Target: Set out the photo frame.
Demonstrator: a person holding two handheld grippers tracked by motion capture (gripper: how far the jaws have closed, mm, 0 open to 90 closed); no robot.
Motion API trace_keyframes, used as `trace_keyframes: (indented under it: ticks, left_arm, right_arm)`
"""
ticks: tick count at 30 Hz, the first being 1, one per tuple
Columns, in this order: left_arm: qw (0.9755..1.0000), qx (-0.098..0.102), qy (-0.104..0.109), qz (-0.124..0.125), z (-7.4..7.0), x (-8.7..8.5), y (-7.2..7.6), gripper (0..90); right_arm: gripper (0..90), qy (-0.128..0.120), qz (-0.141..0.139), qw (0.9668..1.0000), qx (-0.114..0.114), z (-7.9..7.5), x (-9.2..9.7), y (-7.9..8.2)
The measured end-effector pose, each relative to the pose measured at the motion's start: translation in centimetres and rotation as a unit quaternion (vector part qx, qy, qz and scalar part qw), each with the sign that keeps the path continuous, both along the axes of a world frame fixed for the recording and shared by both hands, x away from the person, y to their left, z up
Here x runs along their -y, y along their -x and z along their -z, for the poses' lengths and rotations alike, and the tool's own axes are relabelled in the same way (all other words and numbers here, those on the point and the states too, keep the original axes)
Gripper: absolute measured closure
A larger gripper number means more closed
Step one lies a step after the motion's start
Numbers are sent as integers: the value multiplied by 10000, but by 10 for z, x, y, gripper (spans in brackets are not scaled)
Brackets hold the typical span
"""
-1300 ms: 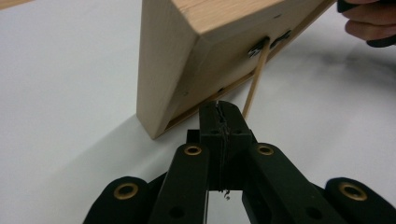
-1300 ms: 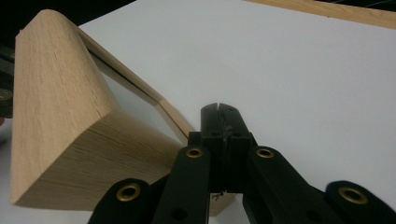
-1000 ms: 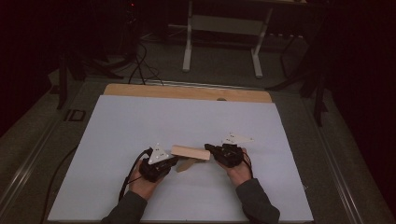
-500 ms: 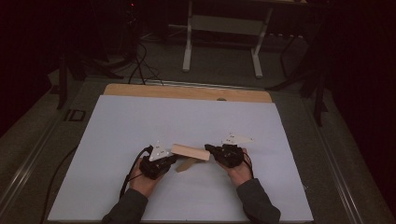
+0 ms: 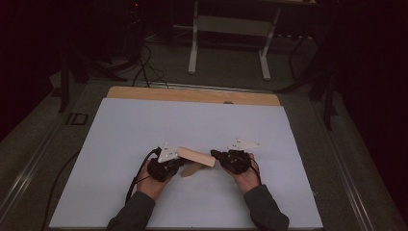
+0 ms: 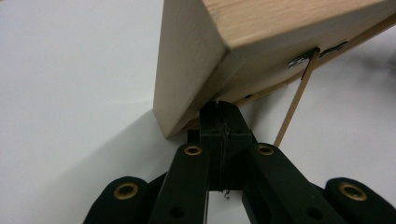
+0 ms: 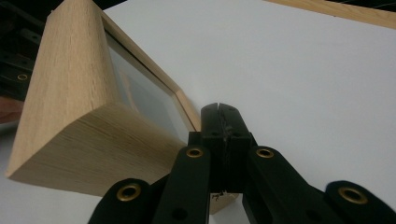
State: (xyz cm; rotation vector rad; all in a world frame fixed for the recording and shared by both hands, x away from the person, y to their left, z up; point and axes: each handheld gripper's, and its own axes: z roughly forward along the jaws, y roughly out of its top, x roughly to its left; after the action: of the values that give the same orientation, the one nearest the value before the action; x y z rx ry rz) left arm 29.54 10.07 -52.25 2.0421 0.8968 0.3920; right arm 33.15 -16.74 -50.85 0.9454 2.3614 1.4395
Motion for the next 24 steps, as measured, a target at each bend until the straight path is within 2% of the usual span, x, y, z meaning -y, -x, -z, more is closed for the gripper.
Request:
trace_keyframes:
  ticks: [24]
  left_arm:
    - [10000, -47, -17, -35, -2, 4, -5, 898]
  right_arm:
    - [895, 55, -88, 9999, -12, 2, -5, 4]
